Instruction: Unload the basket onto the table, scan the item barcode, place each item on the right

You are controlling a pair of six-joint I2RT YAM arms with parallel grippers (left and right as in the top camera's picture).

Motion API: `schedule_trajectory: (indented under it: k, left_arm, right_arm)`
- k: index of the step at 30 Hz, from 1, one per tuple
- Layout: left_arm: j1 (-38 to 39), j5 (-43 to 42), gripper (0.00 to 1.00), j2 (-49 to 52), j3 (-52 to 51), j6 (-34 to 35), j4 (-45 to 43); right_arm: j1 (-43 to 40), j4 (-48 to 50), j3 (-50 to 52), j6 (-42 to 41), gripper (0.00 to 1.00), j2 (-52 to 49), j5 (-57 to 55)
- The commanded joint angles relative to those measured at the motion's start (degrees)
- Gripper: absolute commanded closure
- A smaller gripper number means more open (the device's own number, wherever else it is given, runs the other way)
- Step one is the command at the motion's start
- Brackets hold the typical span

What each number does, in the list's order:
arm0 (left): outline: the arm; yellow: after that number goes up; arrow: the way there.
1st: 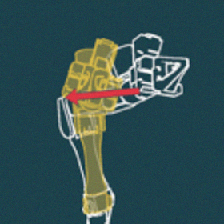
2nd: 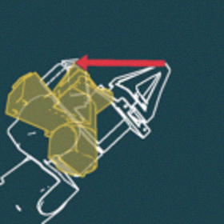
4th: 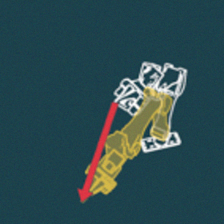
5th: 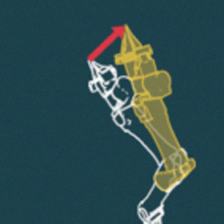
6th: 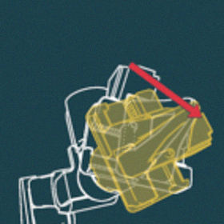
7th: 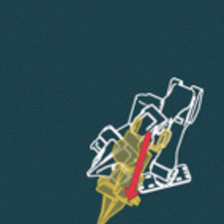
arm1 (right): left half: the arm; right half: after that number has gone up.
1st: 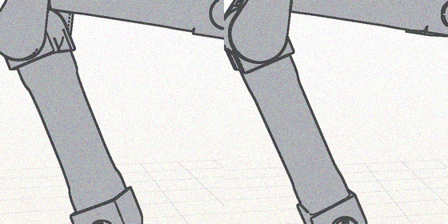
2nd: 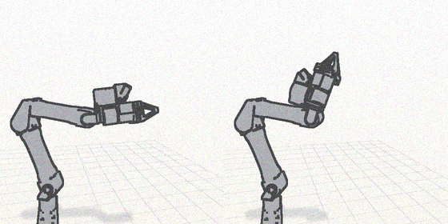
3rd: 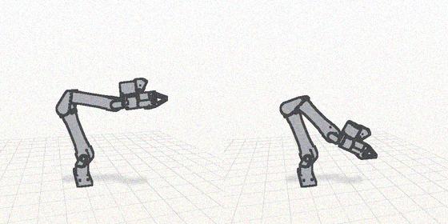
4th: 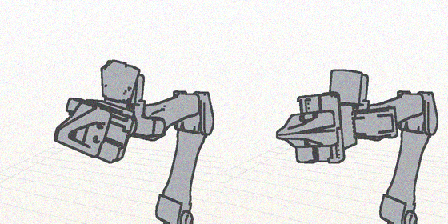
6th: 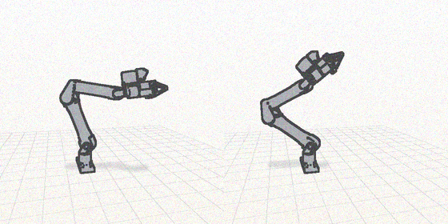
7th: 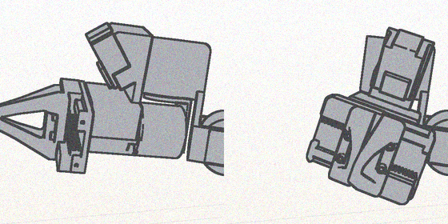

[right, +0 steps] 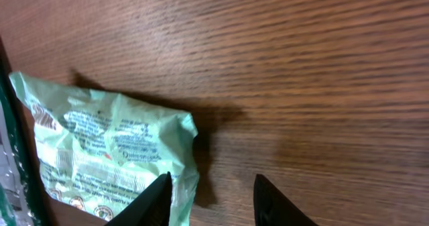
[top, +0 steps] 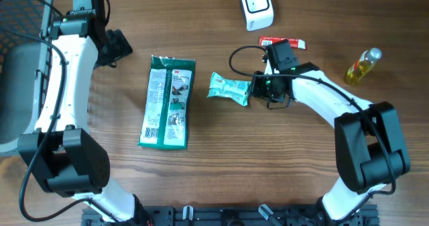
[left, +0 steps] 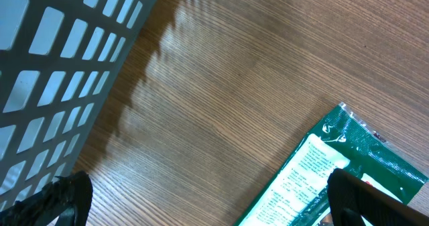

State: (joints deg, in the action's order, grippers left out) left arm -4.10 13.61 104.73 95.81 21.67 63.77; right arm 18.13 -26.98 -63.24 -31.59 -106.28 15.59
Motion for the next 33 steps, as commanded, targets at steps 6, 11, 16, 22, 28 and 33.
schedule_trajectory:
  k: [6,11,16,22,28,33]
  left_arm:
    - [-0.3,-0.3,0.00,0.3,0.8,-0.9,-0.2]
    - [-0.3,-0.3,0.00,0.3,0.8,-0.9,-0.2]
    - [-0.3,-0.3,0.00,0.3,0.8,-0.9,-0.2]
    - [-0.3,-0.3,0.00,0.3,0.8,-0.9,-0.2]
    - [-0.3,-0.3,0.00,0.3,0.8,-0.9,-0.2]
    - [-0.3,-0.3,0.00,0.3,0.8,-0.9,-0.2]
  right_arm:
    - [1.5,1.6,0.4,-3.6,0.51,-0.5,5.5]
    - [3.1,2.8,0.4,-5.6,0.52,-2.3,3.7]
    - [3.1,3.7,0.4,-7.6,0.66,-7.7,3.6]
    - [0.9,5.1,0.3,-3.8,0.96,-4.4,3.8]
    - [-1.4,3.5,0.3,9.3,0.96,1.0,5.5]
    - [-8.2,-1.0,0.3,24.7,0.95,10.8,30.7]
